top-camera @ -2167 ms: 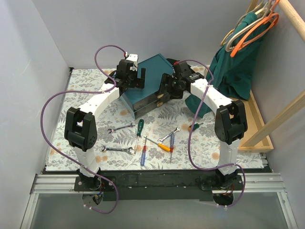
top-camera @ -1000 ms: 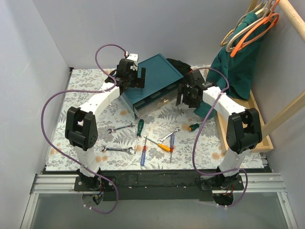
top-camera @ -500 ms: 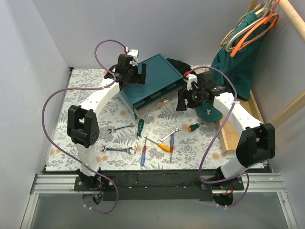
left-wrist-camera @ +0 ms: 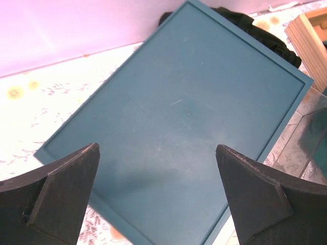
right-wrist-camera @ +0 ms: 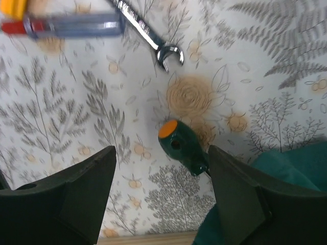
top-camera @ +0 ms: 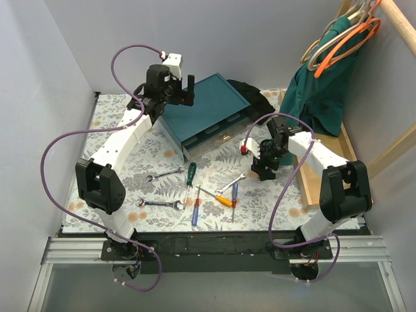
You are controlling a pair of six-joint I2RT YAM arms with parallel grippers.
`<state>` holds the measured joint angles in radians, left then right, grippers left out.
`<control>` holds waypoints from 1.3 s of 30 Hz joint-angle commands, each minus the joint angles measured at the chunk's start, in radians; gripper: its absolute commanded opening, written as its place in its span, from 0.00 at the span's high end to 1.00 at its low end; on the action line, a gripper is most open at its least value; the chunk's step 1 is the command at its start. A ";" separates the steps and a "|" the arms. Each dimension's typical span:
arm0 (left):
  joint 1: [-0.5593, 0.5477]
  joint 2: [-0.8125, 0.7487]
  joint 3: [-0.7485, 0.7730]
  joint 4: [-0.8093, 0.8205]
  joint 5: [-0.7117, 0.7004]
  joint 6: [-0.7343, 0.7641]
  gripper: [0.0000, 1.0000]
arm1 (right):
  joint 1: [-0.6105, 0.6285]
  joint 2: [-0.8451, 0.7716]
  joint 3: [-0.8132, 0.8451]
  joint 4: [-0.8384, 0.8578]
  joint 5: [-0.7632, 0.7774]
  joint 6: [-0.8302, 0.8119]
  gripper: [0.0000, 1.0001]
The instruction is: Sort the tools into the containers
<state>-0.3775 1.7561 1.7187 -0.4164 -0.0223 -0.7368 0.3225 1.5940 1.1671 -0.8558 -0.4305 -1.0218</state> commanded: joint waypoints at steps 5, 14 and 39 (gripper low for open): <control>0.006 -0.092 -0.054 0.008 -0.048 0.051 0.02 | -0.014 0.044 -0.093 0.026 0.122 -0.406 0.21; 0.006 -0.076 -0.059 0.013 -0.076 0.074 0.02 | -0.019 0.069 -0.156 0.155 0.102 -0.494 0.25; 0.029 0.013 -0.036 0.027 -0.025 0.007 0.02 | 0.082 -0.076 0.316 0.412 -0.154 0.256 0.94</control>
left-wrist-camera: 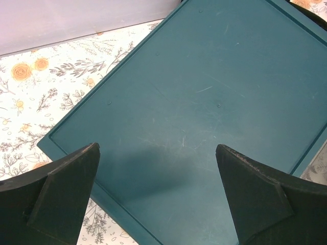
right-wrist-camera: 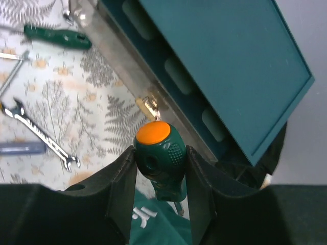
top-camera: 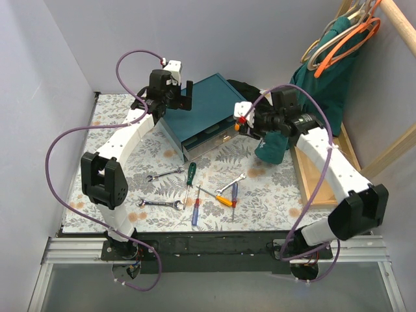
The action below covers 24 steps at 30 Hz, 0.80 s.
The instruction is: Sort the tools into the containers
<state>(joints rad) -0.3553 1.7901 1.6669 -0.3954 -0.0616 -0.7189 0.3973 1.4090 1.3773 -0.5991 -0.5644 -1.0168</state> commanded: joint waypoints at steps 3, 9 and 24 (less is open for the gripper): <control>0.010 -0.021 0.016 0.009 0.014 -0.013 0.02 | 0.008 0.208 0.199 0.211 -0.017 0.372 0.94; 0.012 -0.040 -0.010 0.009 0.013 -0.008 0.02 | 0.008 0.311 0.246 0.294 -0.022 0.439 0.94; 0.012 -0.049 -0.018 0.006 0.000 0.007 0.02 | 0.008 0.306 0.132 0.423 -0.071 0.429 0.96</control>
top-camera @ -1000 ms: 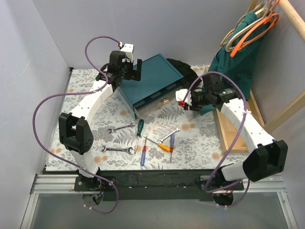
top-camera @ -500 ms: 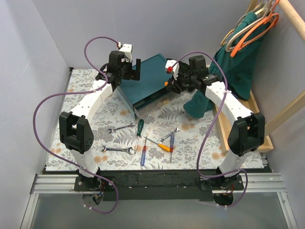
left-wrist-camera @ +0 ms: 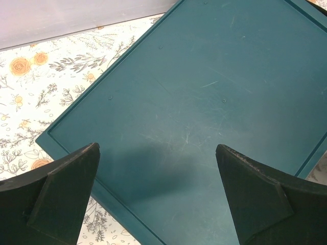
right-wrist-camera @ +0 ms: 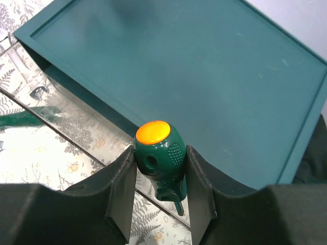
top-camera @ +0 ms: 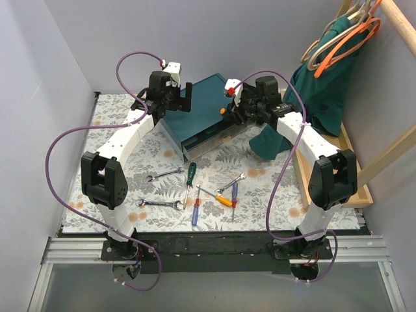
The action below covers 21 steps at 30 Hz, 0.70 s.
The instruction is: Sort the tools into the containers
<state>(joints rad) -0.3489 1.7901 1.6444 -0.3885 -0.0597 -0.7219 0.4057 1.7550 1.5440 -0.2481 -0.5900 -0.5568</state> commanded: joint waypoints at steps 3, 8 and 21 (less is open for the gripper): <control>0.005 -0.040 0.012 -0.001 0.000 0.012 0.02 | -0.001 -0.034 -0.070 0.084 -0.074 -0.072 0.96; 0.005 -0.032 0.020 -0.004 0.001 0.019 0.02 | 0.001 -0.037 -0.143 0.141 -0.087 -0.116 0.96; 0.004 0.000 0.035 0.007 -0.003 0.022 0.02 | 0.007 -0.100 -0.165 -0.019 -0.084 -0.253 0.90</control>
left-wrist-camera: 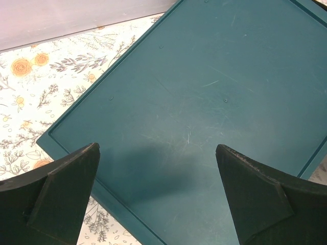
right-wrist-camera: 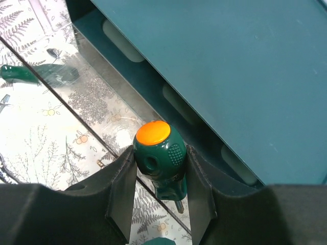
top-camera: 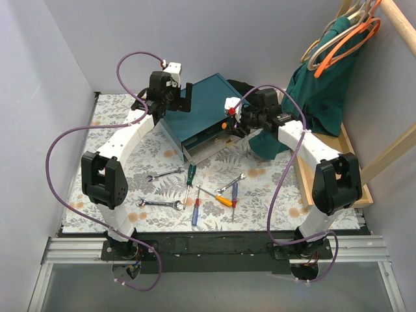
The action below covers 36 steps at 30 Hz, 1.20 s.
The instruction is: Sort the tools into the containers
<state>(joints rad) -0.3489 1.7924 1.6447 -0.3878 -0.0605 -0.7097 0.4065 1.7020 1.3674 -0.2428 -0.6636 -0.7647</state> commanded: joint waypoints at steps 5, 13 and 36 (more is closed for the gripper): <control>0.005 0.004 0.055 -0.002 -0.002 0.006 0.02 | 0.012 0.007 0.105 -0.067 0.036 -0.021 0.34; 0.062 -0.210 -0.109 -0.141 -0.073 -0.157 0.02 | 0.012 -0.079 0.187 -0.136 0.038 0.048 0.21; -0.219 -0.627 -0.976 0.198 -0.081 -0.241 0.24 | 0.014 -0.174 0.128 -0.133 0.343 0.390 0.22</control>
<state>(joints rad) -0.5282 1.2003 0.7094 -0.2329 -0.0494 -0.9188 0.4175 1.5742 1.5204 -0.3832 -0.3534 -0.4278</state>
